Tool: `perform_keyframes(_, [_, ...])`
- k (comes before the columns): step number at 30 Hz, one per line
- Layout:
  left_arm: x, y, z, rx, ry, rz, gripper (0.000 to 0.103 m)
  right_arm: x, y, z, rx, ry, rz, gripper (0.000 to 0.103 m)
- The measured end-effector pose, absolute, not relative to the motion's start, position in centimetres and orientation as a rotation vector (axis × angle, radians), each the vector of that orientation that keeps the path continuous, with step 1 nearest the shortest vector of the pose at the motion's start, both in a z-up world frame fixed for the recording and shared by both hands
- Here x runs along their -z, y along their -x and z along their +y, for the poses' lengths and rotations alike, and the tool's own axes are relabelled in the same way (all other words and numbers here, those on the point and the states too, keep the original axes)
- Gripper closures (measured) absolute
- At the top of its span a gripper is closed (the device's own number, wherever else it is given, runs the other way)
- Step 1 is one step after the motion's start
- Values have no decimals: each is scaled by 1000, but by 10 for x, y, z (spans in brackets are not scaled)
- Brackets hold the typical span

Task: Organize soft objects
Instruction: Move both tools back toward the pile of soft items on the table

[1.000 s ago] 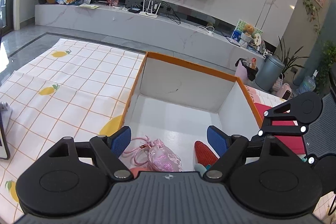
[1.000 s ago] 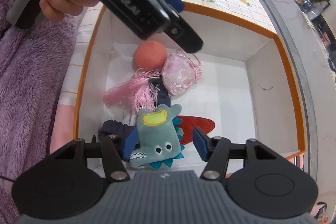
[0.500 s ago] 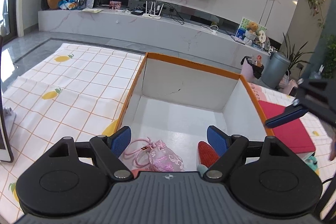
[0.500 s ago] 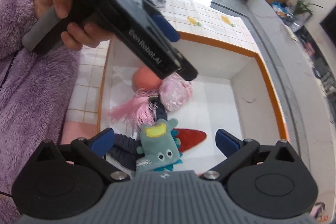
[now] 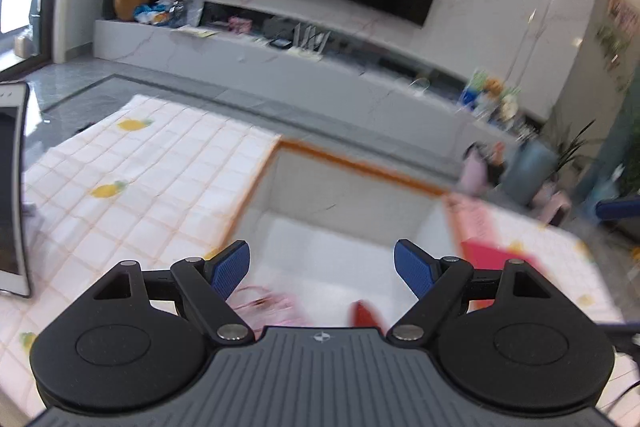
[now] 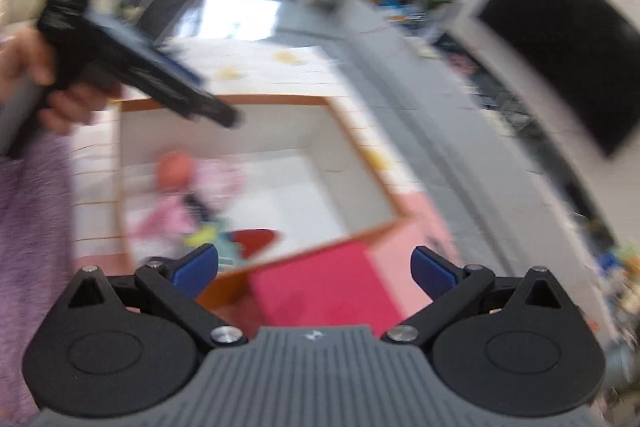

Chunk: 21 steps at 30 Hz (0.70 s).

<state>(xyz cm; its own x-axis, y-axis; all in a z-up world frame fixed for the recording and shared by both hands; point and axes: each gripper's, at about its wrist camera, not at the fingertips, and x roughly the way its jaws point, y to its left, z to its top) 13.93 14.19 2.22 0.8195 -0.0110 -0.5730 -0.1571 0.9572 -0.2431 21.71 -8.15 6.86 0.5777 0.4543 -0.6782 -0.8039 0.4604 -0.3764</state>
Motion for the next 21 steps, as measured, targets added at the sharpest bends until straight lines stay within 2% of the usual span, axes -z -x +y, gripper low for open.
perform_keyframes(6, [-62, -134, 113, 101, 415, 531, 7, -78, -230, -143, -551, 604, 587, 3])
perform_keyframes(9, [-75, -135, 83, 145, 370, 520, 7, -72, -233, -174, -429, 531, 615, 3])
perform_keyframes(12, [-78, -132, 48, 181, 268, 481, 7, -60, -236, -216, -312, 322, 681, 3])
perform_keyframes(17, [-62, -125, -13, 249, 141, 488, 7, -4, -247, -265, 19, 121, 868, 3])
perform_keyframes(21, [-39, -117, -48, 254, 99, 468, 7, 42, -249, -269, -48, 59, 914, 3])
